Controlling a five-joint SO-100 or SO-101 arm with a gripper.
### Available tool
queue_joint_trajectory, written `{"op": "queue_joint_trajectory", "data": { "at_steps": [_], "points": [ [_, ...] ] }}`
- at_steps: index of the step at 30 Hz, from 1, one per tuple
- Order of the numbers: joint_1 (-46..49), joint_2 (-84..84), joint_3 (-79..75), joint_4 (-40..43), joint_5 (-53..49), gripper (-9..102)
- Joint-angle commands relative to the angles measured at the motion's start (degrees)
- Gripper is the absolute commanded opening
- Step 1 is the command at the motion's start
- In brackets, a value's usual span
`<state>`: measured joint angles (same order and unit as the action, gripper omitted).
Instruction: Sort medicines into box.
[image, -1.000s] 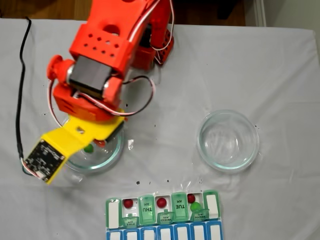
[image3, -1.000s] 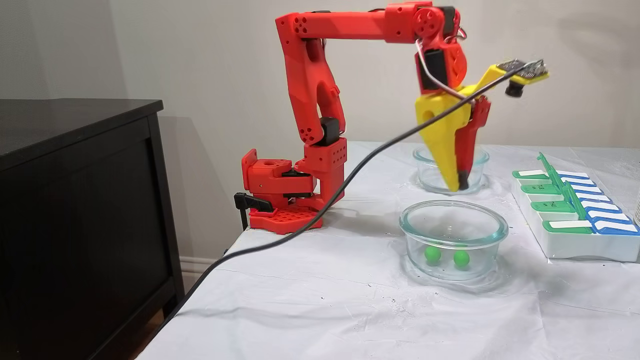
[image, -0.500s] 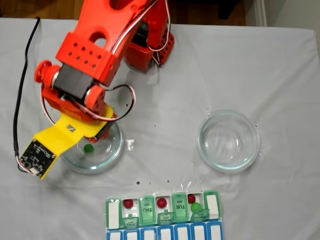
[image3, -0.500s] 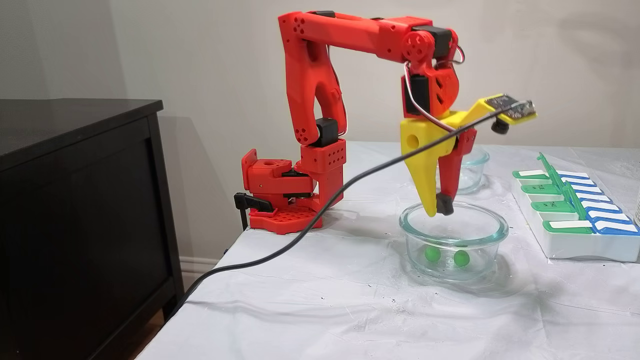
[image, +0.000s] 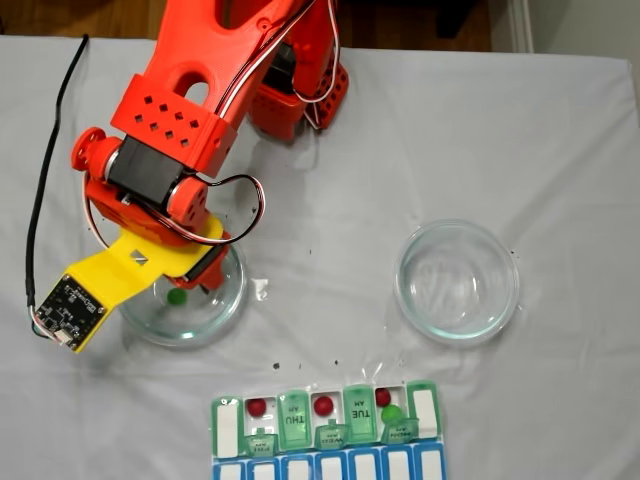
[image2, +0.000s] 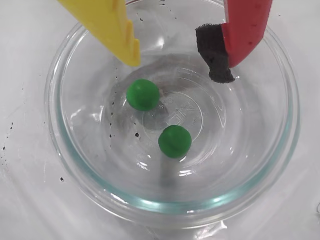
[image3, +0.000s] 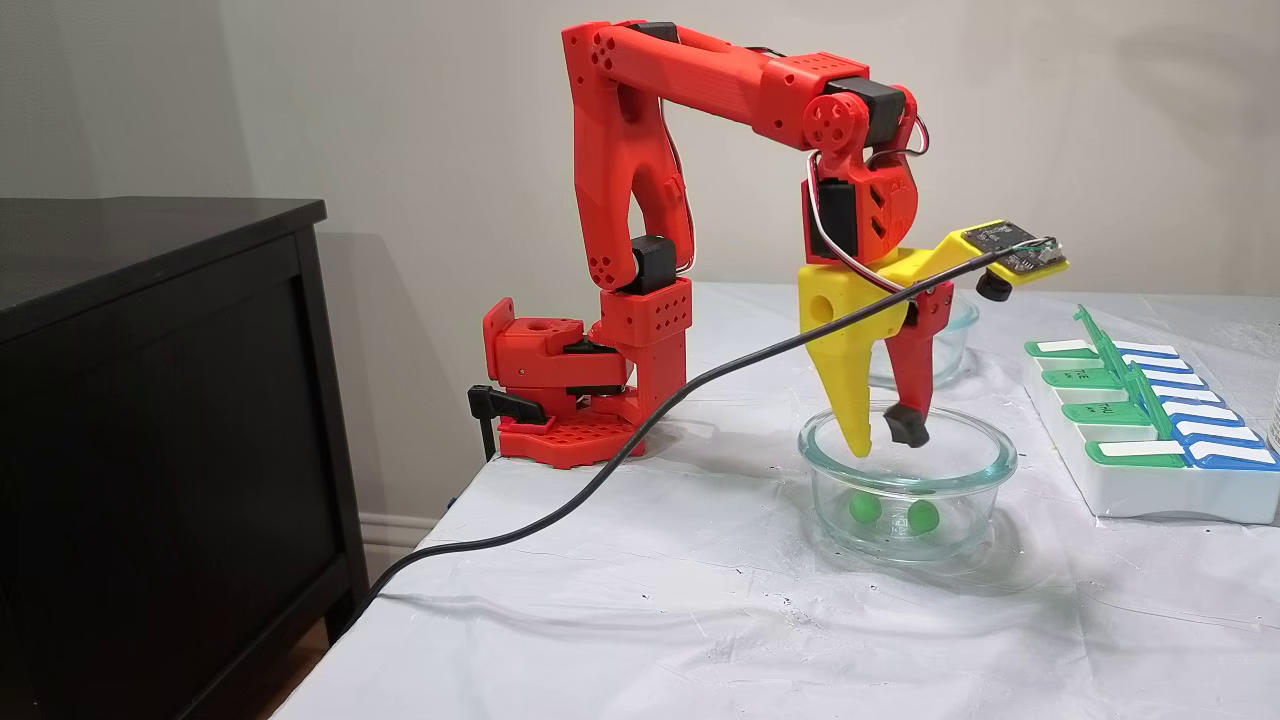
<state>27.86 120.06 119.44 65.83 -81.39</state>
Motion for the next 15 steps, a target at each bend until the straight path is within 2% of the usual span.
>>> {"op": "queue_joint_trajectory", "data": {
  "at_steps": [1,15],
  "points": [
    [0.4,-0.1,0.0,-2.4,0.4,24],
    [0.3,-2.0,4.3,-9.8,0.9,25]
  ]
}}
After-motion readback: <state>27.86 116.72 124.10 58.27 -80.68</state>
